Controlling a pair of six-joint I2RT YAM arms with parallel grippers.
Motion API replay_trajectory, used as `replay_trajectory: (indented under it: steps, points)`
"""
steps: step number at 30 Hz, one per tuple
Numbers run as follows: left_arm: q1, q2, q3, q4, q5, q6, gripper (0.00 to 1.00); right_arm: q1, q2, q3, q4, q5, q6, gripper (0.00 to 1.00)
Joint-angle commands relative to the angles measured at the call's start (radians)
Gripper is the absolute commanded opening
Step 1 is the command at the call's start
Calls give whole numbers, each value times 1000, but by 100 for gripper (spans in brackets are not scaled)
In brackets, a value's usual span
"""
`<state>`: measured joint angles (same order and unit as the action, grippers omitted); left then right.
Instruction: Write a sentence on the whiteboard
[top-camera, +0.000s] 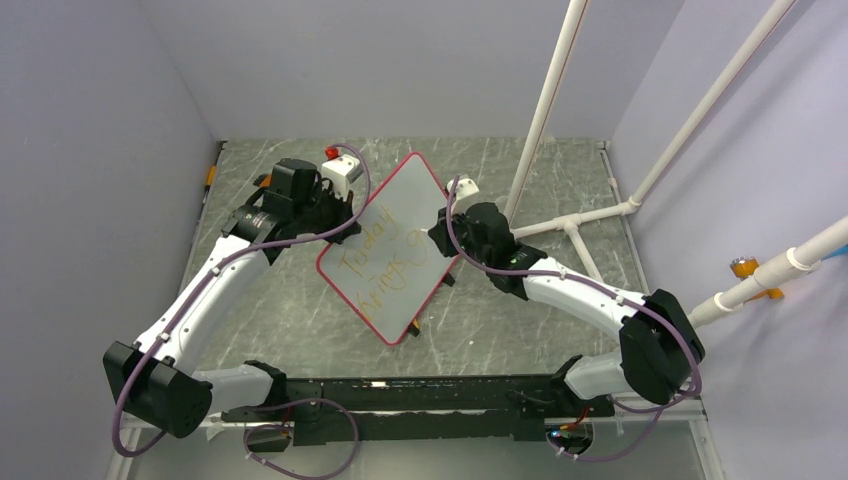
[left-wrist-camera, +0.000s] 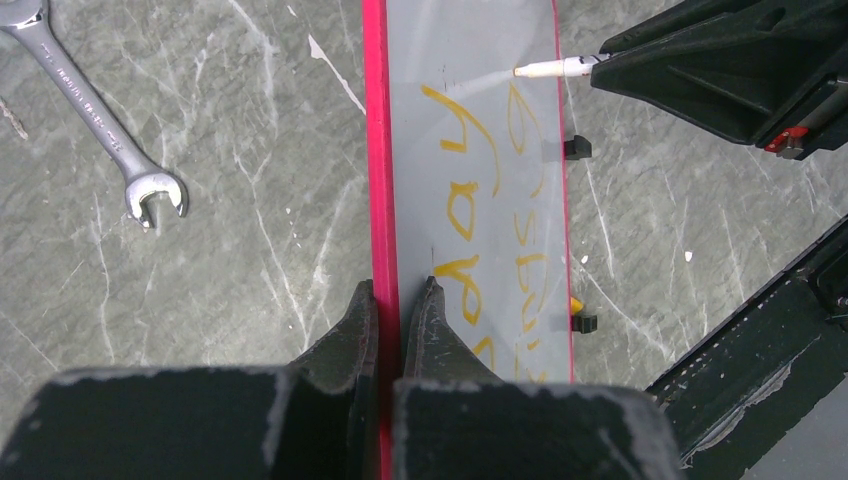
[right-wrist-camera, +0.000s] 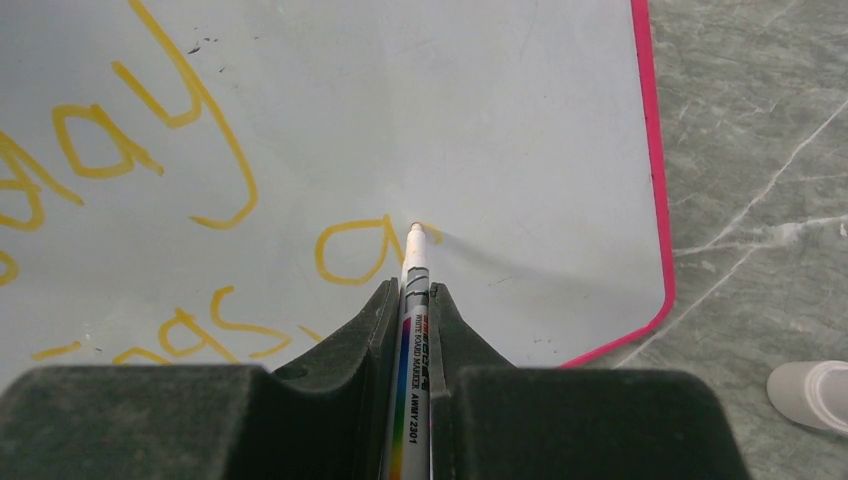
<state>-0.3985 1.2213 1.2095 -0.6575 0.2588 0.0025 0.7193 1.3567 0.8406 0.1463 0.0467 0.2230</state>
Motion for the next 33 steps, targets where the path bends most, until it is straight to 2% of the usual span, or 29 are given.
replay_trajectory:
  steps: [1,15,24,33]
  points:
    - [14,27,-20,-83,-196,156,0,2,-6,-27,48,-42,4,0]
    - [14,29,-21,-83,-195,156,0,2,-29,-80,22,-13,17,0]
    - [13,29,-21,-85,-192,156,0,2,3,-11,-16,59,2,0]
    - [14,30,-20,-85,-190,156,0,0,44,67,-35,62,-12,0]
